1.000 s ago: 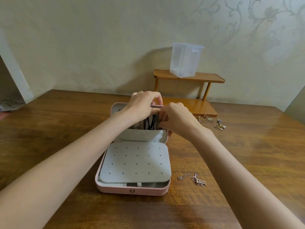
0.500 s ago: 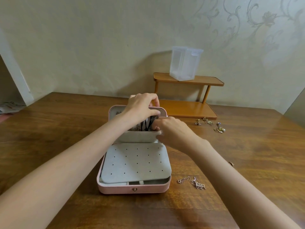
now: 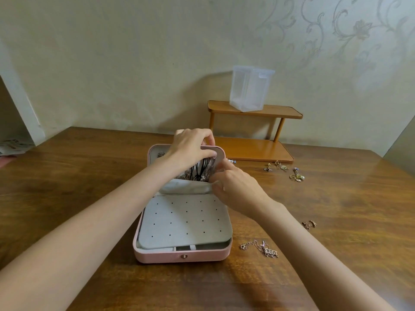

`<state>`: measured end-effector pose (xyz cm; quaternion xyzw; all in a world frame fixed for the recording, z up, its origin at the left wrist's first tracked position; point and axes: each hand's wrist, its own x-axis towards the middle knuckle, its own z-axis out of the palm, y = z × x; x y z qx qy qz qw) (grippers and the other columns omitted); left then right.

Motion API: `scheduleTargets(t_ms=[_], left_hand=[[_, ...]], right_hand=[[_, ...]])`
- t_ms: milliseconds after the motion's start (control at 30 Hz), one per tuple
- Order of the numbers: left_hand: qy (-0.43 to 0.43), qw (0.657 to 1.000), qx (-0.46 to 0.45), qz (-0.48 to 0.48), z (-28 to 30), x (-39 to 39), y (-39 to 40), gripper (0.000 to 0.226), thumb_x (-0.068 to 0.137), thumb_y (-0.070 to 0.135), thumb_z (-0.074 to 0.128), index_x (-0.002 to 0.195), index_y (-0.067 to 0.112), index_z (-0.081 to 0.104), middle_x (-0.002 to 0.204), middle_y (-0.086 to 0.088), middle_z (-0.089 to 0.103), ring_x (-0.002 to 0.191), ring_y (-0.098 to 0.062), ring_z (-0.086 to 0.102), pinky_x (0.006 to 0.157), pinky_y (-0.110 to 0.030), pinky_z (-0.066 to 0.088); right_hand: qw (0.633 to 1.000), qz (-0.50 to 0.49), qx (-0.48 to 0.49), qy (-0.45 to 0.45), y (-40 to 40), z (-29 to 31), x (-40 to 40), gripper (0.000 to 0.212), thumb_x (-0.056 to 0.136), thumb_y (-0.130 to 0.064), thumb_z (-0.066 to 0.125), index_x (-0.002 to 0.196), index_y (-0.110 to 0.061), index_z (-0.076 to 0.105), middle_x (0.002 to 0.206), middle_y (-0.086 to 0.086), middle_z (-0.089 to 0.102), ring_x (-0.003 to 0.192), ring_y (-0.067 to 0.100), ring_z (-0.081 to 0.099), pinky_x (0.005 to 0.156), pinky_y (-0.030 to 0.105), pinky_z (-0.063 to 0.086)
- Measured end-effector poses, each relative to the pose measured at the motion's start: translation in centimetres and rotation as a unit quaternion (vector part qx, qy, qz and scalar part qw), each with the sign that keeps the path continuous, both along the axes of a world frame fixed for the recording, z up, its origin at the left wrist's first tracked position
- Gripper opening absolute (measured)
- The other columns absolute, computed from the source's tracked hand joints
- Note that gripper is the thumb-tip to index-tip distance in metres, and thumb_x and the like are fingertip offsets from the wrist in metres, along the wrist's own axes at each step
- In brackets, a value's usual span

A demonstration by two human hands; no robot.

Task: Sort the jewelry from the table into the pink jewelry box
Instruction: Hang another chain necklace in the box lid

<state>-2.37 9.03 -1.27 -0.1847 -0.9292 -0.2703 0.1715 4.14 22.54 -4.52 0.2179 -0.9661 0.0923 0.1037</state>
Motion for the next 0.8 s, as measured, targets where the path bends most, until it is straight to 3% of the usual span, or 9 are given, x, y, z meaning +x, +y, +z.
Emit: scheduleTargets(t_ms=[167,300,467,700,800], left_hand=[[-0.002,1.0,-0.003,-0.011,0.2,0.1,0.0,0.02,0.077,0.033,0.073,0.091,0.02,0.065,0.089,0.001,0.069,0.09,-0.016,0.062,0.094,-0.031,0.032],[-0.005,1.0,0.0,-0.017,0.3,0.2,0.0,0.02,0.078,0.032,0.072,0.092,0.019,0.065,0.09,0.0,0.069,0.09,-0.016,0.062,0.096,-0.033,0.035],[-0.001,1.0,-0.001,-0.027,0.3,0.2,0.1,0.02,0.079,0.032,0.072,0.092,0.019,0.065,0.089,0.001,0.069,0.089,-0.015,0.061,0.094,-0.032,0.033],[0.01,1.0,-0.011,-0.021,0.0,-0.2,0.2,0.02,0.079,0.033,0.072,0.093,0.02,0.065,0.091,0.002,0.069,0.09,-0.015,0.061,0.094,-0.031,0.03],[0.011,1.0,-0.012,-0.012,0.0,-0.4,0.1,0.021,0.079,0.034,0.071,0.093,0.02,0.064,0.091,0.001,0.069,0.091,-0.016,0.061,0.092,-0.029,0.029]], right_hand=[[0.999,-0.021,-0.025,-0.002,-0.2,0.2,-0.4,0.02,0.095,-0.016,0.041,0.112,-0.01,0.05,0.106,0.006,0.058,0.088,0.026,0.058,0.067,0.036,0.052],[1.0,-0.018,-0.004,-0.001,-0.5,0.2,-0.6,0.024,0.095,-0.016,0.041,0.11,-0.008,0.058,0.106,0.006,0.056,0.091,0.026,0.059,0.072,0.037,0.053],[0.998,-0.034,-0.035,0.036,-0.2,0.1,-0.6,0.017,0.096,-0.011,0.039,0.107,-0.007,0.051,0.097,0.007,0.061,0.078,0.024,0.058,0.06,0.03,0.046],[0.997,-0.024,0.034,0.071,-0.8,-0.9,-0.2,0.018,0.096,-0.02,0.042,0.104,-0.008,0.053,0.106,0.005,0.05,0.097,0.023,0.05,0.057,0.029,0.031],[0.994,-0.028,-0.007,0.106,-0.7,-0.7,-0.1,0.014,0.095,-0.015,0.044,0.097,-0.007,0.055,0.098,0.007,0.055,0.087,0.025,0.055,0.053,0.027,0.029]])
